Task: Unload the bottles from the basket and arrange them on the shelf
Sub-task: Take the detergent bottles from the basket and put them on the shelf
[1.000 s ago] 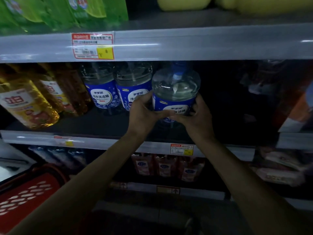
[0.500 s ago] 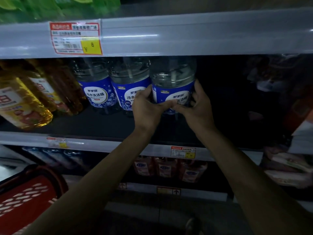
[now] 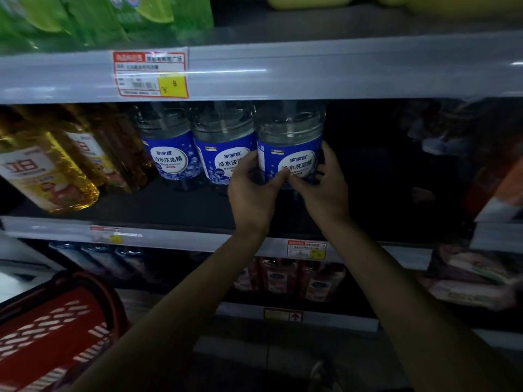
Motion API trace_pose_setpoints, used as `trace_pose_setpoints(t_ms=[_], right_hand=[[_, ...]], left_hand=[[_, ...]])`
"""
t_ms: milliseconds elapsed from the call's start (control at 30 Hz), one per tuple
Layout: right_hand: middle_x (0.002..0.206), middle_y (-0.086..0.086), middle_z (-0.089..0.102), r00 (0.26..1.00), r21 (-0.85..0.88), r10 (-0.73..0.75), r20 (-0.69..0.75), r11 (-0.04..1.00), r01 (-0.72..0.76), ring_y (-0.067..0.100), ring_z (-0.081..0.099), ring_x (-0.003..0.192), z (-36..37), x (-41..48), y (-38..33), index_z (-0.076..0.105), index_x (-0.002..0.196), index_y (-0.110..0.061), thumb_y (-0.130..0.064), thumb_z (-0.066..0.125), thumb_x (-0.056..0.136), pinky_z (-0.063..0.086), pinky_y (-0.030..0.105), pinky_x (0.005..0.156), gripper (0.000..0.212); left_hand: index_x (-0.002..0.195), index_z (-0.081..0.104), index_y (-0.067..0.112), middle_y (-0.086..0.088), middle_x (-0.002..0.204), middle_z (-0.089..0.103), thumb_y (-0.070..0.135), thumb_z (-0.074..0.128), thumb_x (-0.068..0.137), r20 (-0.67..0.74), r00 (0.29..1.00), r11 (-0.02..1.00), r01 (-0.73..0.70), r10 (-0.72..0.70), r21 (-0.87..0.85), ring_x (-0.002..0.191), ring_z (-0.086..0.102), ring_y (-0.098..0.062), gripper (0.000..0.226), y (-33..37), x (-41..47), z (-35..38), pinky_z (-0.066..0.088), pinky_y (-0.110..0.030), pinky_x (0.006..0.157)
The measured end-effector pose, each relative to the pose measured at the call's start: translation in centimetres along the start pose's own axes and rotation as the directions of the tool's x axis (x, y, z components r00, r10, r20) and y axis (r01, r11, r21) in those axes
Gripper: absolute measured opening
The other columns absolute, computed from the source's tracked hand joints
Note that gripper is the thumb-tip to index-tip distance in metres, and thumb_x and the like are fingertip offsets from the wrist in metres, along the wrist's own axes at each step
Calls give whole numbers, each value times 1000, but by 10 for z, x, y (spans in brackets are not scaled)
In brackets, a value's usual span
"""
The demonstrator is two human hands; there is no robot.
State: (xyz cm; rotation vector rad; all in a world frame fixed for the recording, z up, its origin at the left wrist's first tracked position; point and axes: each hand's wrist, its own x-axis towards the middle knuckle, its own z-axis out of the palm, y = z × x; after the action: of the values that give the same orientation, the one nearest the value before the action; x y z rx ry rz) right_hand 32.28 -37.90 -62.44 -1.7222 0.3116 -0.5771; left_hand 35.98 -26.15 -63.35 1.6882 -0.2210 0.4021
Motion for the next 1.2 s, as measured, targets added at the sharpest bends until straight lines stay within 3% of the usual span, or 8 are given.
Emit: trace_pose_setpoints(t_ms=[100, 233, 433, 633, 800, 933, 1067, 1200], right_hand=[[135, 2, 65, 998, -67, 50, -23, 996, -51, 7, 62, 111, -3, -9, -8, 45, 150, -23, -19, 87, 80, 52, 12, 81, 82], [129, 2, 68, 991, -140, 136, -14, 981, -137, 15, 65, 113, -7, -21, -14, 49, 145, -25, -20, 86, 80, 57, 36, 94, 75], [123, 4, 68, 978, -329, 169, 126, 937, -119, 21, 65, 115, -14, -41, -21, 49, 144, -24, -18, 82, 83, 54, 41, 99, 71], [128, 6, 65, 946, -492, 105, 307, 868, 64, 25, 63, 118, -11, -79, -41, 51, 141, -19, -20, 78, 88, 47, 27, 87, 59], [145, 7, 53, 895, -620, 11, 446, 725, 301, 26, 55, 128, 1, -110, -56, 46, 148, -20, -29, 71, 94, 49, 36, 100, 61], [148, 7, 47, 837, -651, -1, 548, 628, 427, 29, 53, 128, 17, -131, -64, 43, 151, -21, -37, 69, 95, 51, 42, 99, 64], [148, 1, 45, 770, -589, -20, 638, 632, 504, 25, 53, 127, 41, -160, -75, 45, 150, -23, -44, 73, 90, 50, 41, 100, 69], [159, -4, 33, 660, -512, -14, 751, 619, 596, 20, 38, 143, 74, -198, -81, 35, 156, -28, -63, 67, 87, 40, 39, 113, 84]], left_hand=[[118, 67, 15, 9, 110, 72, 21, 88, 80, -13, 1000, 998, 29, -28, 49, 100, 67, 4, 44, -2, -10, -6, 59, -25, 89], [124, 64, 17, 9, 112, 70, 27, 87, 81, 34, 995, 991, 95, -98, 92, 105, 66, -3, 50, -4, -21, -15, 57, -28, 92], [123, 67, 20, 9, 109, 72, 30, 85, 83, 128, 979, 979, 140, -160, 150, 103, 66, 1, 45, 1, -34, -42, 57, -28, 93], [127, 65, 20, 3, 114, 73, 20, 79, 89, 247, 959, 974, 84, -136, 209, 111, 67, -9, 40, 11, -47, -95, 57, -42, 98], [131, 62, 29, 8, 129, 66, 35, 74, 92, 314, 944, 922, -26, -105, 387, 118, 61, -9, 42, 20, -62, -158, 52, -37, 100], [132, 57, 36, 8, 132, 58, 38, 73, 91, 360, 928, 871, -99, -93, 481, 112, 62, -13, 44, 32, -81, -214, 55, -41, 94], [145, 47, 36, 11, 142, 48, 48, 70, 88, 394, 914, 737, -199, -99, 646, 119, 57, -15, 62, 39, -103, -273, 54, -38, 95], [157, 31, 35, 4, 160, 32, 57, 64, 88, 453, 882, 549, -317, -130, 774, 138, 46, -24, 79, 38, -128, -336, 48, -41, 106]])
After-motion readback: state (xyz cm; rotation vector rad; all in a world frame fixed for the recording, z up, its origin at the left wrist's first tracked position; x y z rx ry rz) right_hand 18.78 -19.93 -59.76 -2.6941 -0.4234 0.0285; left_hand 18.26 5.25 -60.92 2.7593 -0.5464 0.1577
